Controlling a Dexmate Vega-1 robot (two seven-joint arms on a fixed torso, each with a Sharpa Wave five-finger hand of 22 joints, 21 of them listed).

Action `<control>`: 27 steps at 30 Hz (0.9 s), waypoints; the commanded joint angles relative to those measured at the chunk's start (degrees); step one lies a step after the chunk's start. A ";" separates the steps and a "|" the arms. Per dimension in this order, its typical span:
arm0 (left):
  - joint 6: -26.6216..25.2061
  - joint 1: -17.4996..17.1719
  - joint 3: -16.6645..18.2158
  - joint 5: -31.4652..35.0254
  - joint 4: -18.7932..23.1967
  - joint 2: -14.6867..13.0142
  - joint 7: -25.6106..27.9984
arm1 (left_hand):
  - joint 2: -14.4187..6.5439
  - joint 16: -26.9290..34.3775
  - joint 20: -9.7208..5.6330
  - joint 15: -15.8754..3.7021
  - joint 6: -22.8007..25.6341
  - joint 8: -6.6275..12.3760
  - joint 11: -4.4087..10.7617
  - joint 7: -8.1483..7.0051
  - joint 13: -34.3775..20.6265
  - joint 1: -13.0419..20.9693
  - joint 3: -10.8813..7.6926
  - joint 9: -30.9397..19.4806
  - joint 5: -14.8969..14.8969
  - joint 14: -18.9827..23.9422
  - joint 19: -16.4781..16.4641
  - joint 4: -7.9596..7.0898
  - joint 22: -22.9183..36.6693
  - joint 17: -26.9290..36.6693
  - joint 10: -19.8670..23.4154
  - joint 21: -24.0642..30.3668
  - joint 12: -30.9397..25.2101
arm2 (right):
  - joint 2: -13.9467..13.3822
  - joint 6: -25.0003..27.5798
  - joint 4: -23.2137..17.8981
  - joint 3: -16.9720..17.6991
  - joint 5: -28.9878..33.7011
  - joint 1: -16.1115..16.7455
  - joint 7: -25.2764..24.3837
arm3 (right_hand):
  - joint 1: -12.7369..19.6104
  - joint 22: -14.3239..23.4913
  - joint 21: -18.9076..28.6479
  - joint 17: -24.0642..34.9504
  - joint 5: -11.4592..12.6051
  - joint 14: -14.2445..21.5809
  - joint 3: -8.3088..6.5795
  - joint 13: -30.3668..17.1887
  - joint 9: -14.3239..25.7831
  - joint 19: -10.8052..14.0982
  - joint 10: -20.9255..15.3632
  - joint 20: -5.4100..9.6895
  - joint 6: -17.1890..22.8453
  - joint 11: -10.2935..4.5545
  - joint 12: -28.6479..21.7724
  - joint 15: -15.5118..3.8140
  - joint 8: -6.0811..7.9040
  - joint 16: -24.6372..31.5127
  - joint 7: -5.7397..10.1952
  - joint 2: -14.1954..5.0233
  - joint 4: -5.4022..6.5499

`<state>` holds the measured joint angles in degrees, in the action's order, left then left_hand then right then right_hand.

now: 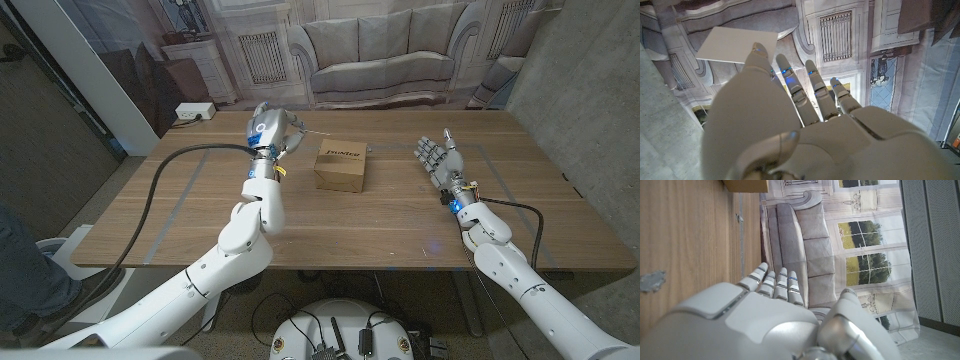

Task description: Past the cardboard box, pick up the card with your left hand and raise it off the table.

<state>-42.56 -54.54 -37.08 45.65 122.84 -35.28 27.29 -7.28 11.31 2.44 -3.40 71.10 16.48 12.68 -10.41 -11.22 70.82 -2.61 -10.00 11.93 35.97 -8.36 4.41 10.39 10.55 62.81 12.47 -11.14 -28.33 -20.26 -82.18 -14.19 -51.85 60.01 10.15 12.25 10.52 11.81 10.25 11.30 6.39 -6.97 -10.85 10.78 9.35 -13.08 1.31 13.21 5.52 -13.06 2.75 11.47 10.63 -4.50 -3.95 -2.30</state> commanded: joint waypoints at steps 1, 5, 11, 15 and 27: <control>-1.45 2.26 0.96 0.16 2.64 -1.71 -6.14 | 0.13 -0.16 -0.46 -7.48 0.99 -0.23 -0.05 1.21 -0.18 0.05 -0.02 -0.32 -0.02 0.43 -0.09 -0.43 0.20 0.07 0.37 -0.28 0.20 | 0.40 -0.61 0.06 -0.15 0.33 -0.27 -0.43 | 0.34 0.14 -0.02 0.32 -0.14 0.45 -0.08 -0.19 0.27 0.55 -0.33 -0.06 0.25 -0.07 0.23 0.02 -0.05 0.11 -0.14 -0.08 -0.12; -2.87 3.36 0.64 1.01 3.28 -2.26 -8.84 | 0.14 -0.17 -0.63 -7.47 1.15 -0.18 -0.05 1.13 -0.18 0.04 -0.03 -0.33 -0.01 0.42 0.02 -0.47 0.20 0.07 0.38 -0.33 0.20 | 0.51 -0.79 0.07 -0.18 0.43 -0.36 -0.50 | 0.34 0.14 -0.03 0.32 -0.14 0.45 -0.07 -0.19 0.27 0.54 -0.49 -0.05 0.25 0.01 0.17 0.08 -0.05 0.11 -0.12 -0.09 -0.14; -6.11 5.29 -0.54 3.49 4.66 -3.40 -14.13 | 0.15 -0.21 -0.98 -7.47 1.17 -0.20 -0.06 1.17 -0.19 -0.01 -0.03 -0.34 -0.01 0.35 0.19 -0.56 0.20 0.07 0.37 -0.42 0.22 | 0.49 -0.87 -0.12 -0.18 0.59 -0.39 -0.75 | 0.33 0.14 -0.03 0.33 -0.15 0.46 -0.04 -0.19 0.27 0.56 -0.46 -0.04 0.27 0.05 0.19 0.01 -0.04 0.11 -0.14 -0.09 -0.15; -8.25 6.60 -1.13 4.88 5.39 -3.88 -17.80 | 0.20 -0.25 -1.18 -7.53 1.17 -0.22 -0.05 1.09 -0.24 0.05 -0.06 -0.36 0.00 0.28 0.31 -0.57 0.20 0.06 0.42 -0.47 0.19 | 0.39 -0.83 -0.31 -0.14 0.61 -0.38 -0.86 | 0.31 0.14 -0.04 0.33 -0.15 0.45 -0.02 -0.19 0.27 0.56 -0.47 -0.05 0.26 -0.03 0.18 0.06 -0.05 0.11 -0.12 -0.09 -0.15; -8.17 7.26 0.22 4.20 7.75 -5.88 -22.34 | 0.21 -0.30 -1.97 -7.60 1.17 -0.26 -0.07 1.15 -0.31 0.12 -0.14 -0.39 0.03 0.05 0.83 -0.69 0.19 0.06 0.40 -0.66 0.20 | -0.24 -0.42 -1.58 0.03 0.60 0.34 -1.31 | 0.26 0.14 -0.06 0.34 -0.16 0.44 0.03 -0.19 0.27 0.55 -0.49 -0.06 0.22 0.00 0.19 0.10 -0.07 0.11 -0.11 -0.09 -0.16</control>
<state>-49.83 -48.53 -37.51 49.50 128.37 -39.39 9.70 -7.28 10.86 0.79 -3.40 71.09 16.25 12.68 -10.40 -11.34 70.82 -2.61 -10.34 11.92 35.97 -7.32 3.92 10.40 10.53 62.80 11.99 -11.14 -28.02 -20.97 -82.73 -14.33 -51.35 59.72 9.33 12.25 10.52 11.81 10.25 11.30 6.39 -6.97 -10.85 10.78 9.35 -13.08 1.31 13.21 5.52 -13.06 2.75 11.47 10.63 -4.50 -3.94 -2.30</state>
